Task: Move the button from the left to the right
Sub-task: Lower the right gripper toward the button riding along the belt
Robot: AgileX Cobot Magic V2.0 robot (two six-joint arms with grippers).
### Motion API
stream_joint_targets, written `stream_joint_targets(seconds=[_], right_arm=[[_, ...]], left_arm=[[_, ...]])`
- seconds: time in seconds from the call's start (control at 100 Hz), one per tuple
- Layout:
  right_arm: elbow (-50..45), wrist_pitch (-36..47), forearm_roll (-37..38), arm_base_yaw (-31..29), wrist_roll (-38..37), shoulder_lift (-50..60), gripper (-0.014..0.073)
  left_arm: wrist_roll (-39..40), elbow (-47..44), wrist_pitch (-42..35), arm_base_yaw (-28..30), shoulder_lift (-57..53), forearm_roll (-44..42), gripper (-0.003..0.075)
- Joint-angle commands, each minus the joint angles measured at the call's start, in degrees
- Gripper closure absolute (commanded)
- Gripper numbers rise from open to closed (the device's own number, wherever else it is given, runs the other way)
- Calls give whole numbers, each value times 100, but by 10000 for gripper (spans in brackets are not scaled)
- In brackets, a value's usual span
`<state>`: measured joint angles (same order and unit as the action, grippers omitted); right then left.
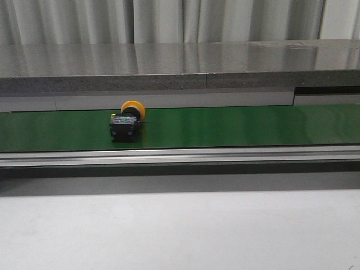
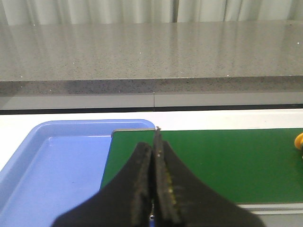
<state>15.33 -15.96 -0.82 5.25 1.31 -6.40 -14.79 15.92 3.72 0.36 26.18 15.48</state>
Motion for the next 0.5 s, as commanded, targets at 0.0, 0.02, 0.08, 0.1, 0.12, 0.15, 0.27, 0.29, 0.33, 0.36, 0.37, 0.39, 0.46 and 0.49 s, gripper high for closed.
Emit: stream_joint_targets(seconds=[0.0, 0.02, 0.08, 0.1, 0.12, 0.15, 0.27, 0.29, 0.33, 0.36, 0.37, 0.39, 0.46, 0.49], right_arm=[[719, -128, -5, -14, 8, -594, 660], [851, -258, -5, -14, 8, -732, 660], [1216, -694, -32, -14, 8, -1126, 660], [1354, -853, -48, -14, 8, -1277, 660], [1493, -958, -56, -14, 8, -1430, 660], [1675, -1226, -74, -14, 8, -1630, 660], [2344, -1931, -110, -14, 8, -2443, 660], [2438, -2002, -116, -14, 8, -2569, 660], [2597, -2094, -124, -14, 8, -2803, 660], [2680, -2124, -124, -14, 8, -2947, 660], [2718, -2124, -124, -14, 8, -2981, 660], [2750, -2129, -129, -14, 8, -3076, 660], [2854, -2112, -155, -14, 8, -3341, 660], [2871, -2082, -158, -14, 8, -3445, 660]], left_arm=[[5, 179, -469, -31, 18, 56, 741], [5, 179, -469, -31, 18, 56, 741], [5, 179, -469, -31, 18, 56, 741], [5, 179, -469, -31, 18, 56, 741], [5, 179, -469, -31, 18, 56, 741], [5, 179, -469, -31, 18, 56, 741], [5, 179, -469, -31, 18, 56, 741], [5, 179, -469, -31, 18, 56, 741], [5, 179, -469, -31, 18, 56, 741], [5, 179, -469, -31, 18, 56, 741], [5, 179, -469, -31, 18, 56, 741], [5, 179, -469, -31, 18, 56, 741], [5, 179, -469, -31, 18, 56, 741], [5, 179, -469, -31, 18, 56, 741]])
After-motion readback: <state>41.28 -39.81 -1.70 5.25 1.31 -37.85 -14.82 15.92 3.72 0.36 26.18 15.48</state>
